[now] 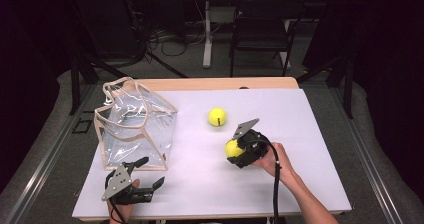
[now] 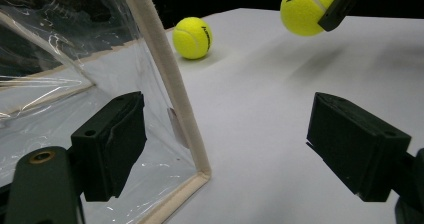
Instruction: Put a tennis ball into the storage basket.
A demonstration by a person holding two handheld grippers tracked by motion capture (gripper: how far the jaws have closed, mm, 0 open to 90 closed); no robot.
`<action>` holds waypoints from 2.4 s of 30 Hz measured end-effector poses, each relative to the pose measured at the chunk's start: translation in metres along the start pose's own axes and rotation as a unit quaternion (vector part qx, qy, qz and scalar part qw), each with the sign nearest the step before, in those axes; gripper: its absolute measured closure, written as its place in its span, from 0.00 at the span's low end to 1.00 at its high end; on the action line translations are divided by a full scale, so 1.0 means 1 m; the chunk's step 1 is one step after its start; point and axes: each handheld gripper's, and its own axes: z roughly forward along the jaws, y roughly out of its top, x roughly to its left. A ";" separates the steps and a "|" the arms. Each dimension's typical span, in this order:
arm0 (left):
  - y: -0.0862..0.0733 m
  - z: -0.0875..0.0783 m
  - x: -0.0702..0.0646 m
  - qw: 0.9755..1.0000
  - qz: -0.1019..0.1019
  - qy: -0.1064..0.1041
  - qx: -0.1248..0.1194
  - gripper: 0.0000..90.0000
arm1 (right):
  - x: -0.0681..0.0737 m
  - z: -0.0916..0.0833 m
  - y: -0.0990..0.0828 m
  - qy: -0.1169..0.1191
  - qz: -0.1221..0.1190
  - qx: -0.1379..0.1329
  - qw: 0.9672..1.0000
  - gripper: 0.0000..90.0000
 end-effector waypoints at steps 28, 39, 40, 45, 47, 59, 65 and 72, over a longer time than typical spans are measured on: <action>0.000 0.000 0.000 1.000 -0.002 -0.002 -0.003 0.17 | -0.002 0.011 0.025 0.011 -0.020 -0.005 1.000 0.29; 0.001 0.000 0.000 1.000 -0.002 -0.002 -0.002 0.17 | -0.002 0.015 0.034 0.014 -0.025 -0.006 1.000 0.29; 0.001 0.000 0.000 1.000 -0.003 -0.003 -0.003 0.17 | -0.003 0.016 0.035 0.015 -0.029 -0.004 0.999 0.29; 0.000 0.001 0.000 1.000 -0.002 -0.002 -0.002 0.17 | -0.004 0.020 0.039 0.017 -0.029 -0.001 0.999 0.29; 0.000 0.001 0.000 1.000 -0.002 -0.003 -0.002 0.17 | -0.004 0.022 0.041 0.018 -0.030 0.001 0.999 0.29; 0.000 0.002 0.000 1.000 0.001 -0.006 0.000 0.17 | -0.004 0.030 0.056 0.022 -0.047 0.006 0.999 0.29; 0.001 0.002 0.000 1.000 0.000 -0.006 -0.001 0.17 | -0.005 0.032 0.064 0.029 -0.050 0.003 0.998 0.29; 0.001 0.002 0.000 1.000 0.001 -0.006 0.001 0.17 | -0.006 0.035 0.074 0.030 -0.060 0.000 0.998 0.29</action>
